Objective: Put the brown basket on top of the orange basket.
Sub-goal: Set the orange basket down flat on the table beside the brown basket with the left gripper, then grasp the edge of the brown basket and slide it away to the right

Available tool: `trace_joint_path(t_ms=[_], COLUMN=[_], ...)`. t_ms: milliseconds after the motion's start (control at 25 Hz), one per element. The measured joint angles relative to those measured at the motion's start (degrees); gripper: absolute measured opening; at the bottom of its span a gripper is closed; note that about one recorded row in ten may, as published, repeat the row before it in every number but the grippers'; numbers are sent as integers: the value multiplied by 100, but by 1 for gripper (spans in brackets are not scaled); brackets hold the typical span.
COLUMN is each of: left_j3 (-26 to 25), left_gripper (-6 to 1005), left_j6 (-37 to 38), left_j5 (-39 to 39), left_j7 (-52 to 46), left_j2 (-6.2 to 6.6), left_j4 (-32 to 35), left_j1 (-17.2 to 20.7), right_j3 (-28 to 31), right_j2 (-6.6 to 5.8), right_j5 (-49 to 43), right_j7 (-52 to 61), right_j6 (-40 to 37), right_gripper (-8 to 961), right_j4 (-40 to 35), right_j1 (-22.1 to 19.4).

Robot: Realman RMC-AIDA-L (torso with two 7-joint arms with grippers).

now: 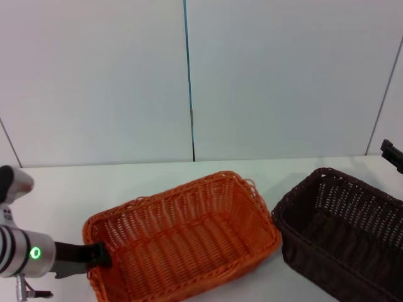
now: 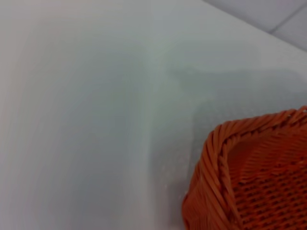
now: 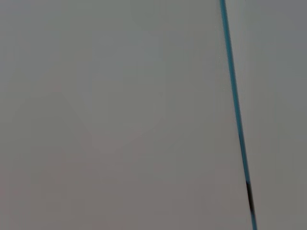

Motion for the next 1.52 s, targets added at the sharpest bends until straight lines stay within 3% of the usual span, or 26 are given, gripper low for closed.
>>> trace_joint_path(t_ms=[680, 1280, 1520], left_j3=[1039, 1037, 1048], left_gripper=[144, 172, 420], left_j6=[-67, -23, 1], left_j5=[-65, -70, -75], left_j7=[63, 64, 67], left_j2=[-26, -18, -18], left_j4=[34, 45, 48], left_j1=[-94, -66, -105], right_j3=[2, 2, 2], right_j2=[0, 0, -5], right_j5=[-10, -34, -34], right_j7=[-9, -9, -9], right_j6=[-1, -1, -1], right_gripper=[759, 758, 758], right_j4=[-56, -65, -63], right_j1=[-39, -57, -68])
